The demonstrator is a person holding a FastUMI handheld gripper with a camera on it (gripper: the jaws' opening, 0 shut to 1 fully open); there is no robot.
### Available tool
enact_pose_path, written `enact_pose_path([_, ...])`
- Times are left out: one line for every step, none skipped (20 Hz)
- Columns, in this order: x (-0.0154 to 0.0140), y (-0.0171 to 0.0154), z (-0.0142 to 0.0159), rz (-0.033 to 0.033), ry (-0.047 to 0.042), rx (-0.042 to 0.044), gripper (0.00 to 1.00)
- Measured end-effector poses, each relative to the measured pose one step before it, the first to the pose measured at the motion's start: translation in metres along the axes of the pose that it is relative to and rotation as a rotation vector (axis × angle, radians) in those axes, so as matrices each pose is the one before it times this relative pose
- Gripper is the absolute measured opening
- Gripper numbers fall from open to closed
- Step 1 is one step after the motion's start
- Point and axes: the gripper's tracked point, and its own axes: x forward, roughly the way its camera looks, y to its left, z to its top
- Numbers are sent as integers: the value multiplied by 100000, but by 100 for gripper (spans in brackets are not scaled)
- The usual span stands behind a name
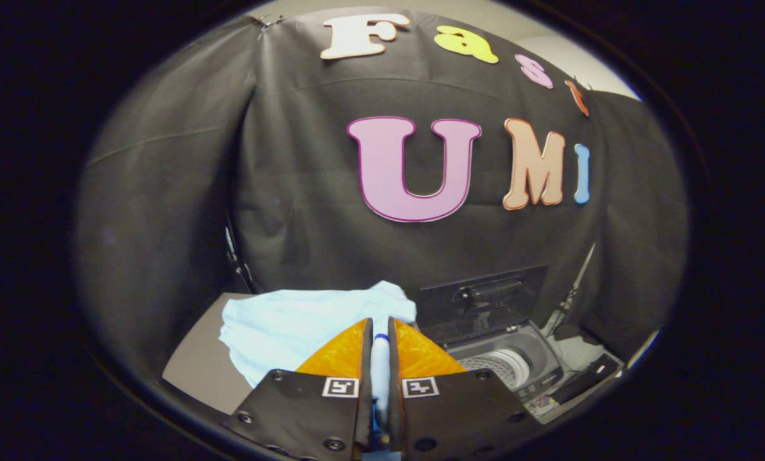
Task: Put the clothes into the washing machine and then close the washing machine lid.
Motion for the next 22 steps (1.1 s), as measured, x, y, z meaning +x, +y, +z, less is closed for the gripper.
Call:
enact_pose_path([394,377,-1061,-309,4429,-5492,10])
enact_pose_path([688,-963,-255,-5590,3172,-8606,32])
enact_pose_path([541,-227,-610,-3371,4011,-6292,53])
enact_pose_path([349,1323,-606,2178,3136,-3325,75])
enact_pose_path([880,2256,-284,7295,1961,-96,97])
enact_pose_path([1282,1757,-585,4632,1870,1717,97])
enact_pose_path([944,791,-634,1297,3398,-795,98])
enact_pose_path([259,-214,-858,-768,5352,-3202,98])
enact_pose_path([-157,74,208,2016,425,-470,98])
enact_pose_path([747,-12,-260,-77,-1626,1761,99])
enact_pose_path([-245,-438,-502,-1354,1525,822,82])
enact_pose_path([1074,-184,359,-1955,-2075,885,65])
enact_pose_path([317,-882,151,-4518,-959,-3271,48])
enact_pose_path([-322,-449,150,-611,323,-905,31])
enact_pose_path([-89,-136,-204,-174,155,2310,14])
enact_pose_path([-142,-14,-275,321,-707,1673,14])
enact_pose_path([-370,-874,383,-864,-2611,734,14])
enact_pose_path([-854,-790,600,-1565,-2605,2500,13])
enact_pose_path([-974,-755,656,-1301,-3064,2501,13])
enact_pose_path([-736,-1071,552,-1624,-2529,1203,13])
enact_pose_path([-484,-1174,911,-1752,-2519,302,13])
enact_pose_path([-33,-1380,760,-1582,-2922,1152,13])
